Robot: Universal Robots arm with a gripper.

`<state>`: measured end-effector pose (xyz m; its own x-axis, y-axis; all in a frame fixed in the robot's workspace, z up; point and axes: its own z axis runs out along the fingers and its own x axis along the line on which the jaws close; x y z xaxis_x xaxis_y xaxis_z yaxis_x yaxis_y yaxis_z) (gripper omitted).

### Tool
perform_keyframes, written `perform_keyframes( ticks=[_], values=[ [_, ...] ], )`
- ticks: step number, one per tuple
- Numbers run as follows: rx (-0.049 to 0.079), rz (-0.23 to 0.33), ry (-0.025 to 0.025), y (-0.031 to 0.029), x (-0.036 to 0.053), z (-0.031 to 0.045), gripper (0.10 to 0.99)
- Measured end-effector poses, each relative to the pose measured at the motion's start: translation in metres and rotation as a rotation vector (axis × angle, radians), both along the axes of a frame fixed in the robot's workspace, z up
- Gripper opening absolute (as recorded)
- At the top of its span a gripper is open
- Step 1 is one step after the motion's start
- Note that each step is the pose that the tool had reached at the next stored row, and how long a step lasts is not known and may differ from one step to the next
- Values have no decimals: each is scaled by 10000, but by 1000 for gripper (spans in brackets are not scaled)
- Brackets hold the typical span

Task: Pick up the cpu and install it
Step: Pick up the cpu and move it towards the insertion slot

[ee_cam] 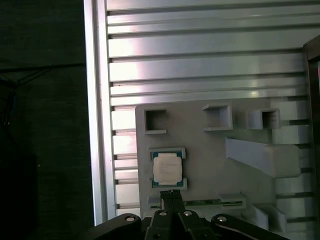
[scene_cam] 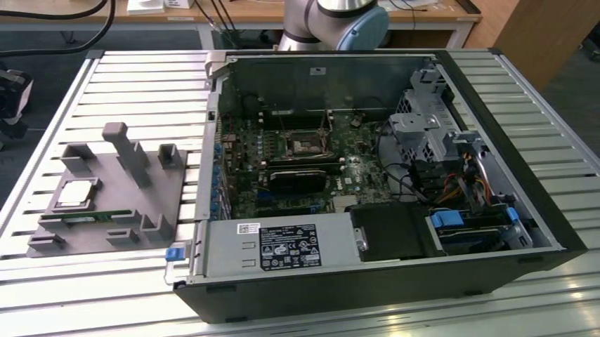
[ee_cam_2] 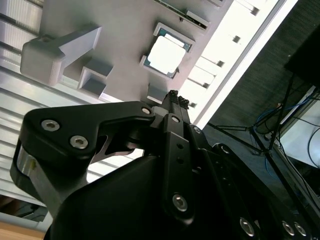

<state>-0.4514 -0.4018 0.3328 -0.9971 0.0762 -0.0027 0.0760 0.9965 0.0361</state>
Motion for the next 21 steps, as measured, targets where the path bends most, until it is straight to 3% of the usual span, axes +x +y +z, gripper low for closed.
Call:
perform_keyframes(
  ticks=[3, 8, 9, 12, 14, 15, 21],
  values=[
    [0, 0, -1, 0, 0, -13, 114],
    [-4, 0, 1, 0, 0, -37, 349],
    [-5, 0, 1, 0, 0, -43, 349],
    [-6, 1, 1, 0, 0, -60, 525],
    [-6, 0, 1, 0, 0, -73, 525],
    [-5, 0, 1, 0, 0, -79, 588],
    [-6, 0, 7, 0, 0, -122, 588]
  ],
)
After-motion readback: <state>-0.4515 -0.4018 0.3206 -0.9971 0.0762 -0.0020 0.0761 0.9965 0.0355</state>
